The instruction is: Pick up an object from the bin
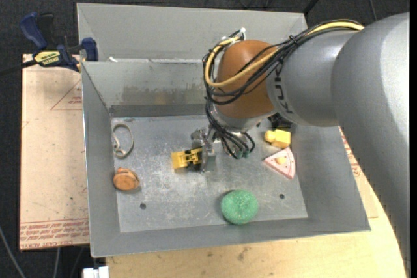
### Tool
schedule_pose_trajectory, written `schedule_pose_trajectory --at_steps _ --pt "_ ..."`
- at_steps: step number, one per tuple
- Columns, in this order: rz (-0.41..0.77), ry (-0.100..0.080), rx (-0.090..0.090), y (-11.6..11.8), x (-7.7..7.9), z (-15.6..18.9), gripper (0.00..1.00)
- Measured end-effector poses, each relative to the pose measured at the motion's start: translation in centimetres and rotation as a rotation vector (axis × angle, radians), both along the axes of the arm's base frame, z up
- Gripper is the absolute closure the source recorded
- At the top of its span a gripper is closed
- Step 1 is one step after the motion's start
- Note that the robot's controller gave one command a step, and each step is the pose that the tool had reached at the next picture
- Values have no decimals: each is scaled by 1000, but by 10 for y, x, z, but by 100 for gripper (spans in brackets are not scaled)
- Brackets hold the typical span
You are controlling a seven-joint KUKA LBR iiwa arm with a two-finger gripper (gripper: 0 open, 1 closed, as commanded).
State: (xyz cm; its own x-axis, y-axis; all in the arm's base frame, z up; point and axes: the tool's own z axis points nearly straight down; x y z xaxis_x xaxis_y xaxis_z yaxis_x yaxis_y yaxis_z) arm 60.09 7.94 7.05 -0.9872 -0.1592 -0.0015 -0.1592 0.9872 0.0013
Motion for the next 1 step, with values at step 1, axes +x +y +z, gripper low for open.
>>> schedule_pose_trajectory --at_steps 1 --pt "-1 0 1 0 0 0 100"
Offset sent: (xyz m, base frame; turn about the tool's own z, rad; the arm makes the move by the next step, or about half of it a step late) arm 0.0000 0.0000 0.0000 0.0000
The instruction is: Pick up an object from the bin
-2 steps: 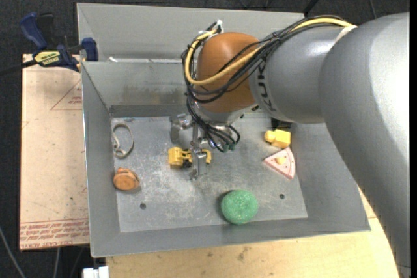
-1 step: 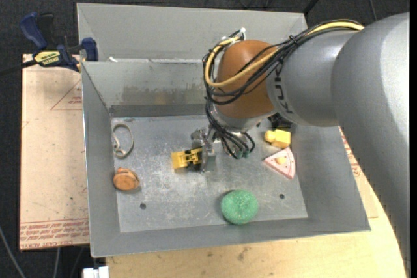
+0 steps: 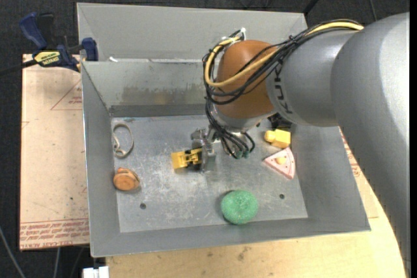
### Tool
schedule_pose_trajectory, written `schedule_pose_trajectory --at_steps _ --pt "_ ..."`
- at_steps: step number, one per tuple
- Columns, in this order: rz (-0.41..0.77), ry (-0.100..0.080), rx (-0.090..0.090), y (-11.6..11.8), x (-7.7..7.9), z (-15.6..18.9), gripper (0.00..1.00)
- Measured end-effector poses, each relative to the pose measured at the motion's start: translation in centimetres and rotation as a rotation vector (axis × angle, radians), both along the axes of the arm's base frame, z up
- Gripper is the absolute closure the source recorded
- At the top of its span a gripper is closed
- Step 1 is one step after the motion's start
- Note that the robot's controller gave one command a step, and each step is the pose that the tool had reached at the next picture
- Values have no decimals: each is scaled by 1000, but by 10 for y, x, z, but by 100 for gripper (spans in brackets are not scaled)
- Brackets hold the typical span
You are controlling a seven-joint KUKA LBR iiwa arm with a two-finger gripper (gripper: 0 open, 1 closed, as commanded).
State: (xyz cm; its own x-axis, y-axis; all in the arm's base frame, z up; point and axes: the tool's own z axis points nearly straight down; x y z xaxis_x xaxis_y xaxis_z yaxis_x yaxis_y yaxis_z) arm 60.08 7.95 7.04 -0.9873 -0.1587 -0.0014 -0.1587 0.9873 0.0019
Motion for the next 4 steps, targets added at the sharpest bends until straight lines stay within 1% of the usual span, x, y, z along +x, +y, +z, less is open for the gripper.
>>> schedule_pose_trajectory --at_steps 4 --pt "0 0 0 0 0 0 100"
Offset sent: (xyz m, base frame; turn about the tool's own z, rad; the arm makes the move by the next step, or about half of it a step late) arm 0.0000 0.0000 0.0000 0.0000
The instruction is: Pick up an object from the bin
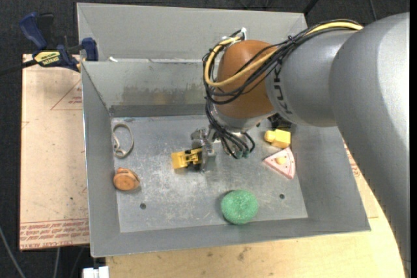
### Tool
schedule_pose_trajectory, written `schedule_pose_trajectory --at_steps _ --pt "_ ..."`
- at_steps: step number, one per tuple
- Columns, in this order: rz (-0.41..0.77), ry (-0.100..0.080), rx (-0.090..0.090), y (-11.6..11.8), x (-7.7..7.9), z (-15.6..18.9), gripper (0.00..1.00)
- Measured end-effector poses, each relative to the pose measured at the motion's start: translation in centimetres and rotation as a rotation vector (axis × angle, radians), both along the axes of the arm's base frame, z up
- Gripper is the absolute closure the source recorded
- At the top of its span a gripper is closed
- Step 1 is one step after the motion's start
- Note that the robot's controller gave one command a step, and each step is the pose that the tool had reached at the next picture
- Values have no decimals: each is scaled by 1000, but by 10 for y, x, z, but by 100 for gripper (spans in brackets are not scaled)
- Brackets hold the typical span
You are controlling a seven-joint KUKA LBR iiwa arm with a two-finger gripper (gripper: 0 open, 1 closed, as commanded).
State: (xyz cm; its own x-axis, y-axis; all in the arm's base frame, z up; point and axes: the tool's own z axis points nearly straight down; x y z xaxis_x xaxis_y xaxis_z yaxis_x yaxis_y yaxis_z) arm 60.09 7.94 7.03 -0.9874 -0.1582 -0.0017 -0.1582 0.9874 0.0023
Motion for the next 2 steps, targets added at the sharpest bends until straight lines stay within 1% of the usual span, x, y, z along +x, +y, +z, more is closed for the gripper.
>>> schedule_pose_trajectory --at_steps 2 --pt "0 0 0 0 0 0 100"
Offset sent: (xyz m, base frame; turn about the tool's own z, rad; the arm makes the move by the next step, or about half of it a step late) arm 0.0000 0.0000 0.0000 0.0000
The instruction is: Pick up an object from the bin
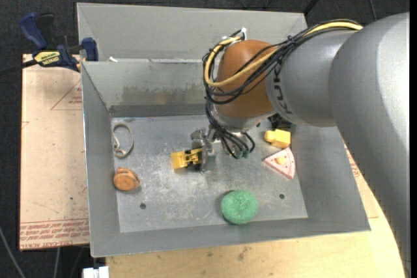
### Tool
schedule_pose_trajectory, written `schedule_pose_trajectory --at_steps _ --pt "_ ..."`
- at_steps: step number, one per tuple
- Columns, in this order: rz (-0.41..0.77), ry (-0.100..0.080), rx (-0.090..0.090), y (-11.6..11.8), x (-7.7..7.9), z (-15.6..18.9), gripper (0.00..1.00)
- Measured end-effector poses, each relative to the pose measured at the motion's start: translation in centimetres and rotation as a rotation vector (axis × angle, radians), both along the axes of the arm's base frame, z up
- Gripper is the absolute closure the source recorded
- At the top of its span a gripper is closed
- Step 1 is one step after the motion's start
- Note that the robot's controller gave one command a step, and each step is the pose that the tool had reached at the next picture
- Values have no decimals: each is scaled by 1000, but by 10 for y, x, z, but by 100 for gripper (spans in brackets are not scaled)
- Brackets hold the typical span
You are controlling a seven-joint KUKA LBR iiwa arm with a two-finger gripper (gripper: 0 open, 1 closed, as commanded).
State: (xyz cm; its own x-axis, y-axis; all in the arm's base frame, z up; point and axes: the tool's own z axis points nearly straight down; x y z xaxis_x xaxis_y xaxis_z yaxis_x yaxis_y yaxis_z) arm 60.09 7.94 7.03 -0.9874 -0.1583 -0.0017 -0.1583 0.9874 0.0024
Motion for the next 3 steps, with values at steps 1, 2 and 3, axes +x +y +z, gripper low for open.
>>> schedule_pose_trajectory --at_steps 1,2,3 --pt "0 0 0 0 0 0 100" --pt "0 0 0 0 0 0 100" --pt "0 0 0 0 0 0 100"
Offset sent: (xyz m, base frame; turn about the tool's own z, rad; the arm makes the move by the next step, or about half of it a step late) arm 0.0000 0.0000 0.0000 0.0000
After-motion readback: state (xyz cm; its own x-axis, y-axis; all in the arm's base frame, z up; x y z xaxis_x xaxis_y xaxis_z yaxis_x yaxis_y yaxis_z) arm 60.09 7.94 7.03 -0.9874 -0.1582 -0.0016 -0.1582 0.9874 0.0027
